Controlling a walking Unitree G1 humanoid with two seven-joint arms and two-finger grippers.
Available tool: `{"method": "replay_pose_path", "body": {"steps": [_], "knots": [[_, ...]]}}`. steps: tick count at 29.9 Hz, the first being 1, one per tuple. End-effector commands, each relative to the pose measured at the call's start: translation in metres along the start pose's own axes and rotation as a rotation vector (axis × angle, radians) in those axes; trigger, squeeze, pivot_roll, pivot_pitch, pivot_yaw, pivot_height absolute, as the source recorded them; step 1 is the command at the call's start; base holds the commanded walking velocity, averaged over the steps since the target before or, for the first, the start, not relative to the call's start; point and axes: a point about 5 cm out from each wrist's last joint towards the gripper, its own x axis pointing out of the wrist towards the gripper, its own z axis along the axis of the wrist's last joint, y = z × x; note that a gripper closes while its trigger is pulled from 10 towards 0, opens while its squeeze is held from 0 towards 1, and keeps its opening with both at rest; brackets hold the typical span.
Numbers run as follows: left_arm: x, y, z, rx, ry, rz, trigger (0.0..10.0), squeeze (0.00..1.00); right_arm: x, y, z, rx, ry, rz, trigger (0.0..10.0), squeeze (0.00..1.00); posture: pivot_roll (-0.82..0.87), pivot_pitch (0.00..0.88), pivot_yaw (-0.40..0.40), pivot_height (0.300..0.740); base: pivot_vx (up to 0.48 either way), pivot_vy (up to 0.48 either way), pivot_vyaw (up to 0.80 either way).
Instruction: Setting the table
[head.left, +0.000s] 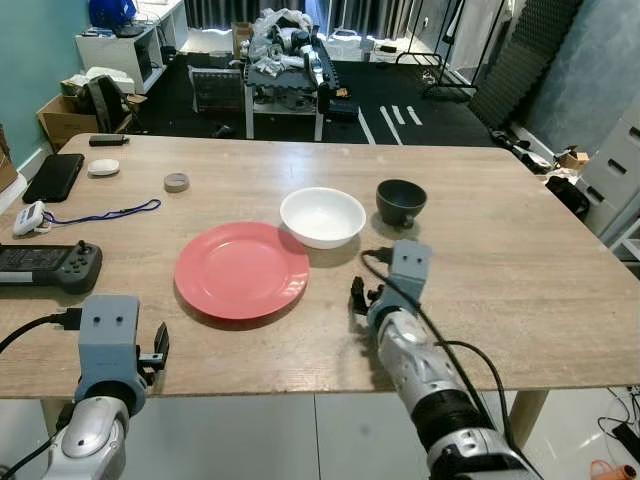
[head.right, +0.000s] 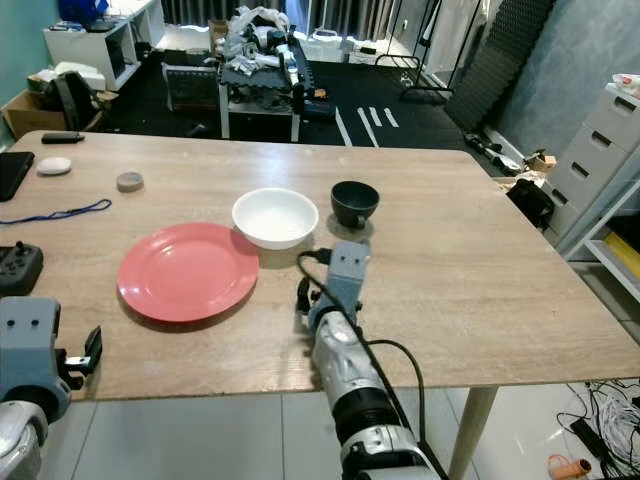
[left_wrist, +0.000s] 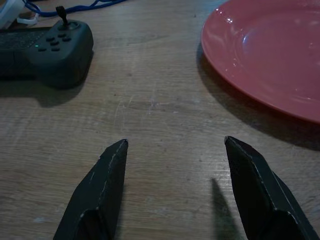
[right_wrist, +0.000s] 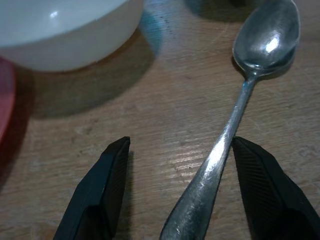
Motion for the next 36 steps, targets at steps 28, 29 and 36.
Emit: {"method": "replay_pose_path", "body": {"steps": [28, 29, 36], "knots": [[-0.013, 0.001, -0.011, 0.013, 0.066, -0.001, 10.0, 0.0, 0.002, -0.096, -0.019, -0.137, 0.076, -0.348, 10.0, 0.0, 0.17, 0.287, 0.044, 0.74, 0.0, 0.0, 0.0], [-0.013, 0.0, -0.01, 0.013, 0.067, -0.003, 10.0, 0.0, 0.004, -0.083, -0.018, -0.11, 0.072, -0.262, 10.0, 0.0, 0.17, 0.286, 0.045, 0.74, 0.0, 0.0, 0.0], [-0.012, 0.0, -0.009, 0.013, 0.064, -0.004, 10.0, 0.0, 0.005, -0.034, -0.026, -0.157, 0.114, 0.091, 10.0, 0.0, 0.18, 0.285, 0.043, 0.74, 0.0, 0.0, 0.0]]}}
